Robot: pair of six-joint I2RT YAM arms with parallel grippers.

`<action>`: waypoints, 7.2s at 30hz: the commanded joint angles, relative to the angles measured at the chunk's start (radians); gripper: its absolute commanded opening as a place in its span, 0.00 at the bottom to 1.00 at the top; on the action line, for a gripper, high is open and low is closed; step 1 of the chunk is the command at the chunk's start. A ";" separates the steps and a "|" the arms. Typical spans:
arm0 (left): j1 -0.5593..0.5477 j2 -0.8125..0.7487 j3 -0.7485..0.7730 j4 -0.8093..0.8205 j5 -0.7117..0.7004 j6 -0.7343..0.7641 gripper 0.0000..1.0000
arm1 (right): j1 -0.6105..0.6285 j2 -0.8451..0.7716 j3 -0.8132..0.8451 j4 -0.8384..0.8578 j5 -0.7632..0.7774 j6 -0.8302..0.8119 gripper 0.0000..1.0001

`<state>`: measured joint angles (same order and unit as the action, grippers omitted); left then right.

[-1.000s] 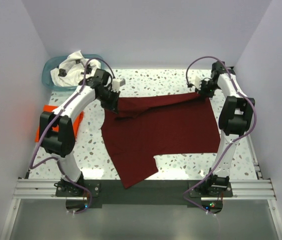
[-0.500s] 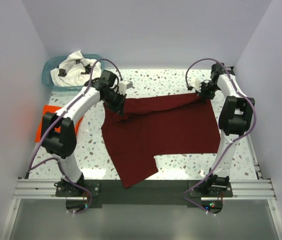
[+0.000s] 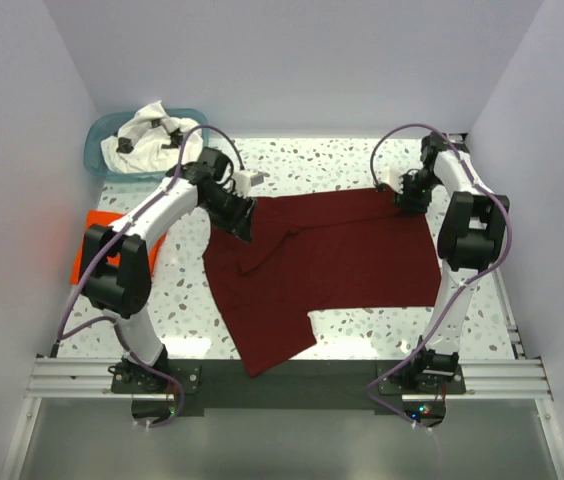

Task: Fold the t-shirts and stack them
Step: Fold the tshirt

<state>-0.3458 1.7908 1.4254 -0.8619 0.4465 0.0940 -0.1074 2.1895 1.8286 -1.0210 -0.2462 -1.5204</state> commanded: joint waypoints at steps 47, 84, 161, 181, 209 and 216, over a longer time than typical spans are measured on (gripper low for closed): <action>0.113 0.274 0.419 0.080 0.156 0.374 0.55 | 0.008 -0.172 -0.090 0.131 0.091 0.764 0.48; -0.165 0.432 0.383 0.181 -0.173 0.374 0.32 | 0.081 -0.046 -0.052 0.352 0.248 0.669 0.41; -0.041 0.483 0.492 0.112 -0.063 0.351 0.00 | -0.110 0.174 0.305 -0.128 -0.422 1.097 0.49; -0.041 0.484 0.495 0.096 -0.063 0.351 0.00 | -0.118 0.113 0.261 -0.050 -0.421 1.145 0.35; 0.057 0.130 0.172 -0.082 0.238 0.573 0.47 | 0.181 -0.184 -0.049 0.150 -0.313 1.012 0.36; -0.054 -0.005 -0.120 0.165 -0.013 0.546 0.51 | 0.296 -0.156 -0.088 0.223 -0.361 1.082 0.29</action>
<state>-0.3344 1.8019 1.3685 -0.8444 0.5404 0.6304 0.1665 2.0411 1.7512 -0.8696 -0.5510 -0.4797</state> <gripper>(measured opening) 0.507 0.297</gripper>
